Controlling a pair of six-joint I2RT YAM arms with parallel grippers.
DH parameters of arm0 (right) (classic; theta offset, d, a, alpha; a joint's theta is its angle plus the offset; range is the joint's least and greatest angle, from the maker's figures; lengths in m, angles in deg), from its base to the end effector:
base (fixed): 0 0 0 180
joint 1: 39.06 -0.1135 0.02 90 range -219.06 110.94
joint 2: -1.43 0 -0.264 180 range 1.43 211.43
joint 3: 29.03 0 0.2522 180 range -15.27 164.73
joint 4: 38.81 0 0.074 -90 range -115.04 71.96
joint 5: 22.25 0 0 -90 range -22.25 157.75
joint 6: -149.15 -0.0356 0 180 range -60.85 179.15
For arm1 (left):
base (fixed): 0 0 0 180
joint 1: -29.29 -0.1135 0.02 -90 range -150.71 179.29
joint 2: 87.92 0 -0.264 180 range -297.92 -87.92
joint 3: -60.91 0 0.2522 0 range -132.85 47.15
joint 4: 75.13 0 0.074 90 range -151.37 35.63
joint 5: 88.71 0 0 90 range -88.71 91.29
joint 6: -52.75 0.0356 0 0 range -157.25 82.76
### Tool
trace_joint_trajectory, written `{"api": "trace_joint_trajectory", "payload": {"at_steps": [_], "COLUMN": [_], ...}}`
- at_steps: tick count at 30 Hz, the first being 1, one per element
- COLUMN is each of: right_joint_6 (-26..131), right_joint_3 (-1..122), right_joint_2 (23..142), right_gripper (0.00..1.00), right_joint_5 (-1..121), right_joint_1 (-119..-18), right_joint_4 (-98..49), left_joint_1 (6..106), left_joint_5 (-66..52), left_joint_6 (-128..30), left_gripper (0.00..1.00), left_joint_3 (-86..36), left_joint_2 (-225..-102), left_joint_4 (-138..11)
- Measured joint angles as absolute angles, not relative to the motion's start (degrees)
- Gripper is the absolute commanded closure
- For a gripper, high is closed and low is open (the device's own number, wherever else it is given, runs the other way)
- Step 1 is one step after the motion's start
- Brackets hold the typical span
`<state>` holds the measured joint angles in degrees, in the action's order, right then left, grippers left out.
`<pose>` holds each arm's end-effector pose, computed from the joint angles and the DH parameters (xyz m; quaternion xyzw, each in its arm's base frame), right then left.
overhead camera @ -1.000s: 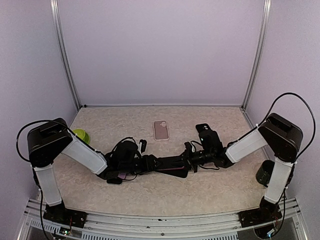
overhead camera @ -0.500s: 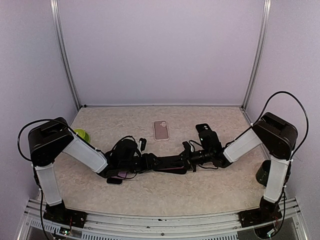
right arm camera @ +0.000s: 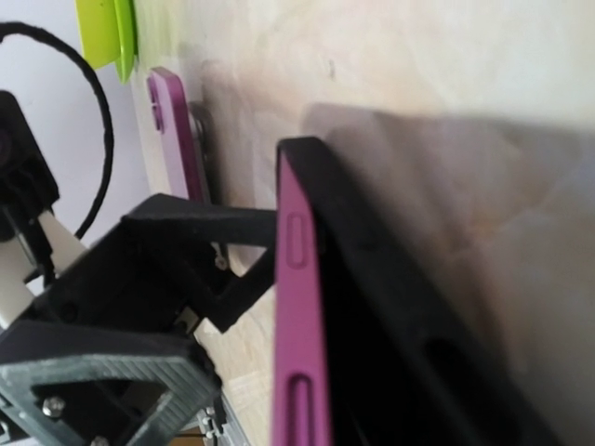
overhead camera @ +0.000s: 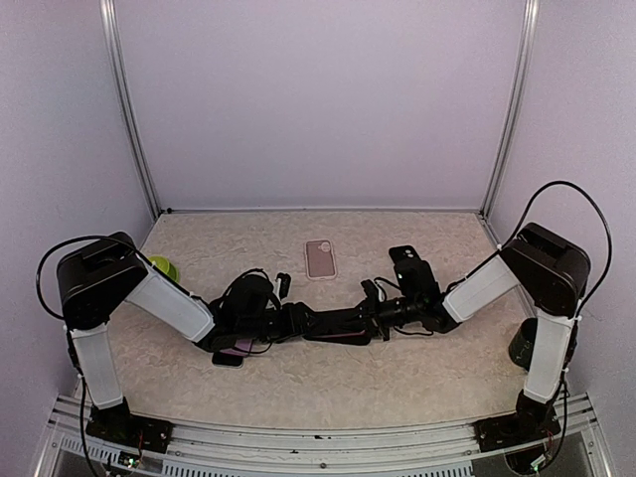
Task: Put the phone into the phone case
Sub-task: Install the phone into the phone case.
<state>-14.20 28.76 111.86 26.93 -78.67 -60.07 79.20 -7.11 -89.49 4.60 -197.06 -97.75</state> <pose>0.2559 0.2419 0.1079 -0.0738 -0.8316 -0.5504 0.0002 0.2236 -0.2737 0.1070 0.0189 0.8652 -0.4266 0.2629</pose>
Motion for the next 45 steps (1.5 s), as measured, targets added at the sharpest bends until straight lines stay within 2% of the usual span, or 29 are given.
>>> {"api": "trace_joint_trajectory", "payload": {"at_steps": [26, 45], "right_joint_6": [-15.6, -13.5], "right_joint_3": [26.3, 24.5], "right_joint_2": [112.1, 112.1], "right_gripper": [1.00, 1.00], "right_joint_5": [23.9, 19.6], "right_joint_1": [-78.7, -78.7], "right_joint_4": [-67.2, -74.5], "left_joint_1": [77.8, 77.7], "left_joint_5": [-8.1, -19.2], "left_joint_6": [-89.5, -89.8], "left_gripper": [0.38, 0.38], "left_joint_3": [6.5, 9.3], "left_joint_2": [-195.6, -195.6], "left_joint_4": [-97.8, -106.8]}}
